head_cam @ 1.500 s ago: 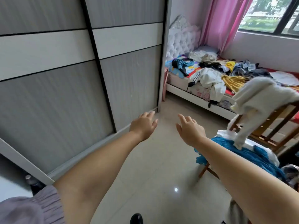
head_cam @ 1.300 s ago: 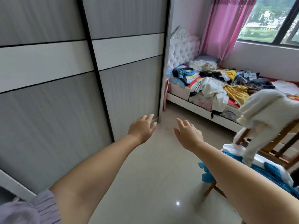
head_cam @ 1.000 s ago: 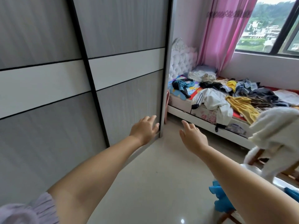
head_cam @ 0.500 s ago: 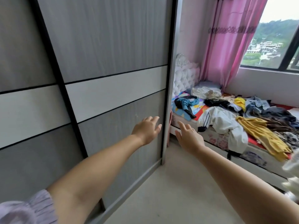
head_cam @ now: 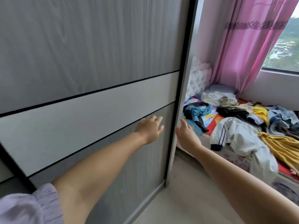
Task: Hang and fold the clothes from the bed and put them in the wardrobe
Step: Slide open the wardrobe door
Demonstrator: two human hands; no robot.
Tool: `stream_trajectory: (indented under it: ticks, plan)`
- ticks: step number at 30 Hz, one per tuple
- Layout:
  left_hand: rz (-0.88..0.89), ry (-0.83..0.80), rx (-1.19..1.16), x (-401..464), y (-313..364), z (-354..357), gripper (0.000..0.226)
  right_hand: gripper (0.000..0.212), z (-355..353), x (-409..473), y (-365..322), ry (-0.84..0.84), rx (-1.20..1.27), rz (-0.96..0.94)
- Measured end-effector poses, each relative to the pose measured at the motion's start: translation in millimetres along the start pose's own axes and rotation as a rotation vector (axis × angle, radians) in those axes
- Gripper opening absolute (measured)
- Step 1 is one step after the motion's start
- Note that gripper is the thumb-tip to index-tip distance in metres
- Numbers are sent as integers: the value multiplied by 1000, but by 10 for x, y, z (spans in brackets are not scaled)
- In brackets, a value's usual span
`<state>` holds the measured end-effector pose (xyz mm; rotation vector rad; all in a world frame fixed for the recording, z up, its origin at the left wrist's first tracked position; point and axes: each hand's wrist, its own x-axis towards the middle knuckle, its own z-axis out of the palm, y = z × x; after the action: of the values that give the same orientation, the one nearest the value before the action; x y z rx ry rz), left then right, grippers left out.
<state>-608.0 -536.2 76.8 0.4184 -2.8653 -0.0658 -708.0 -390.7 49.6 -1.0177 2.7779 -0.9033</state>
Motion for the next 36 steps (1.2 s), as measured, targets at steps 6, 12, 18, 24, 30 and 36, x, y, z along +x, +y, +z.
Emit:
stream_trajectory:
  ticks: [6,12,18,24,30,36]
  plan:
    - [171,43,173,1244,-368,2,38,56,162,1206,17,58,203,138]
    - [360,56,441,2315,-399,-85,36,61,273,2091,67,52,456,249]
    - [523,101,755,3057,-264,-123,37,64,374,2779,135,85,584,263]
    - [515,71,935,3677,-177,-168,37,63,496,3358,231,95,719,324]
    - [425,-61,1117,3934,-141,-22,50,61,622,3643,352,77,816,391]
    - [392,-85,1144,4045,-27,-22,45,61,609,3708,363,121,860,411]
